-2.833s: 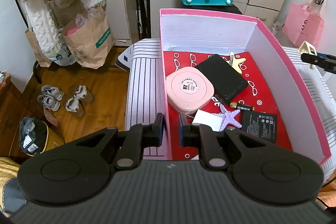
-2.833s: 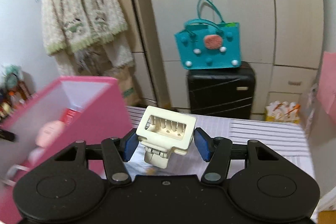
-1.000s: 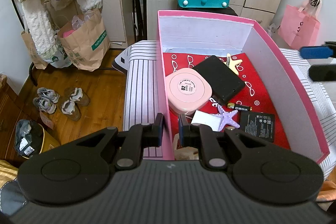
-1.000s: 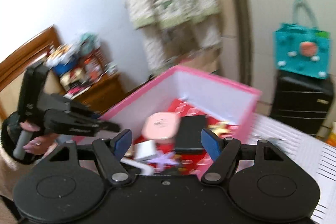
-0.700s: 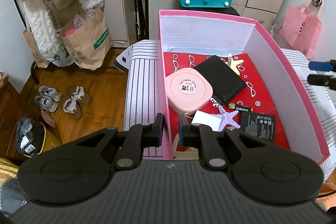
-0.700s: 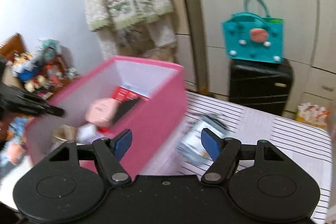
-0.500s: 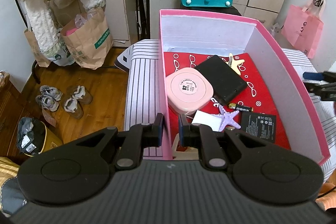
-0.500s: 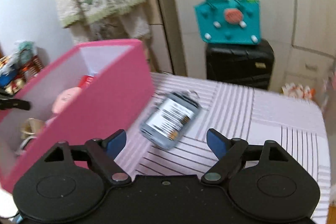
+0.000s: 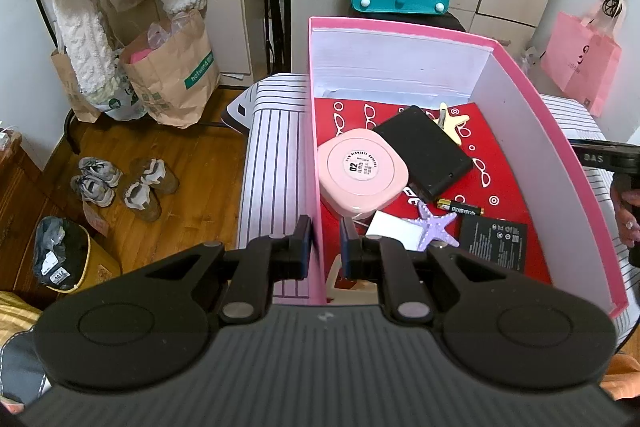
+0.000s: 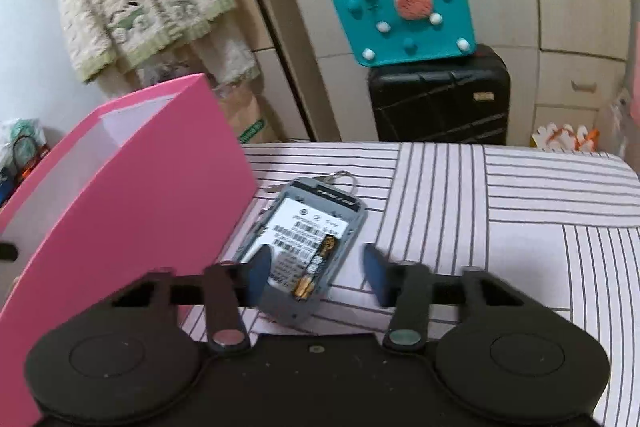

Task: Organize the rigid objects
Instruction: 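Grasp the AA battery lying on the grey phone with the right tool, then carry the AA battery into the pink box and release it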

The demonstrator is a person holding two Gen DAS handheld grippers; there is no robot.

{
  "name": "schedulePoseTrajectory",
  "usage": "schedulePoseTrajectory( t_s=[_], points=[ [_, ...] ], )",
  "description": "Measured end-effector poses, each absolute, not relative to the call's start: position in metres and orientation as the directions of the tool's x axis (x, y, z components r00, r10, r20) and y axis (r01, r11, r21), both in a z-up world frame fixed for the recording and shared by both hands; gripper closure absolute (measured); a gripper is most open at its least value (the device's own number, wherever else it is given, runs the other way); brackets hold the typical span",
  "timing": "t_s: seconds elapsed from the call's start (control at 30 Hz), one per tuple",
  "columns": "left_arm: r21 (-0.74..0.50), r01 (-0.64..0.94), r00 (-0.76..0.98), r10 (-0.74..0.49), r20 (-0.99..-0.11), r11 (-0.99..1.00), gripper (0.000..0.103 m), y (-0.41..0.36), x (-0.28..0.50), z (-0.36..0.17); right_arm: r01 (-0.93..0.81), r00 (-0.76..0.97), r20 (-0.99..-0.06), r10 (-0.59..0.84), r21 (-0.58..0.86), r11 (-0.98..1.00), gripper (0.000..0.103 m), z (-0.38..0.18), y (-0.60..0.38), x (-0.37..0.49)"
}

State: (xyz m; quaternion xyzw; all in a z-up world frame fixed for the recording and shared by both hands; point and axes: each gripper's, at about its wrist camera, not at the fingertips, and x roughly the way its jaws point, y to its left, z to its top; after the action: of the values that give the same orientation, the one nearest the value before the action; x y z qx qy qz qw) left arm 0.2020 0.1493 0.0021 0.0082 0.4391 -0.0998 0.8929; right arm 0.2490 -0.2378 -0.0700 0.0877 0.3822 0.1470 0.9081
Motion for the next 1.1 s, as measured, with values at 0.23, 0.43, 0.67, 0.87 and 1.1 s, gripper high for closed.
schedulePoseTrajectory(
  t_s=[0.23, 0.43, 0.67, 0.87, 1.1],
  points=[
    [-0.08, 0.192, 0.593, -0.18, -0.785, 0.978, 0.09, 0.15, 0.202, 0.002, -0.271, 0.699, -0.64, 0.319, 0.175, 0.947, 0.089, -0.07, -0.227, 0.233],
    [-0.086, 0.214, 0.587, -0.198, -0.785, 0.973, 0.09, 0.153, 0.202, 0.002, -0.328, 0.696, -0.642, 0.322, 0.116, 0.938, 0.09, -0.065, -0.224, 0.215],
    [-0.085, 0.235, 0.587, -0.211, -0.782, 0.968, 0.09, 0.155, 0.203, 0.001, -0.304, 0.691, -0.649, 0.32, 0.141, 0.942, 0.088, -0.064, -0.226, 0.216],
    [-0.09, 0.249, 0.584, -0.224, -0.78, 0.964, 0.09, 0.157, 0.203, 0.001, -0.268, 0.712, -0.656, 0.251, 0.077, 0.96, 0.092, -0.062, -0.216, 0.214],
    [-0.088, 0.271, 0.578, -0.235, -0.782, 0.959, 0.09, 0.157, 0.205, 0.001, -0.256, 0.725, -0.633, 0.271, 0.118, 0.96, 0.092, -0.047, -0.215, 0.206]
  ],
)
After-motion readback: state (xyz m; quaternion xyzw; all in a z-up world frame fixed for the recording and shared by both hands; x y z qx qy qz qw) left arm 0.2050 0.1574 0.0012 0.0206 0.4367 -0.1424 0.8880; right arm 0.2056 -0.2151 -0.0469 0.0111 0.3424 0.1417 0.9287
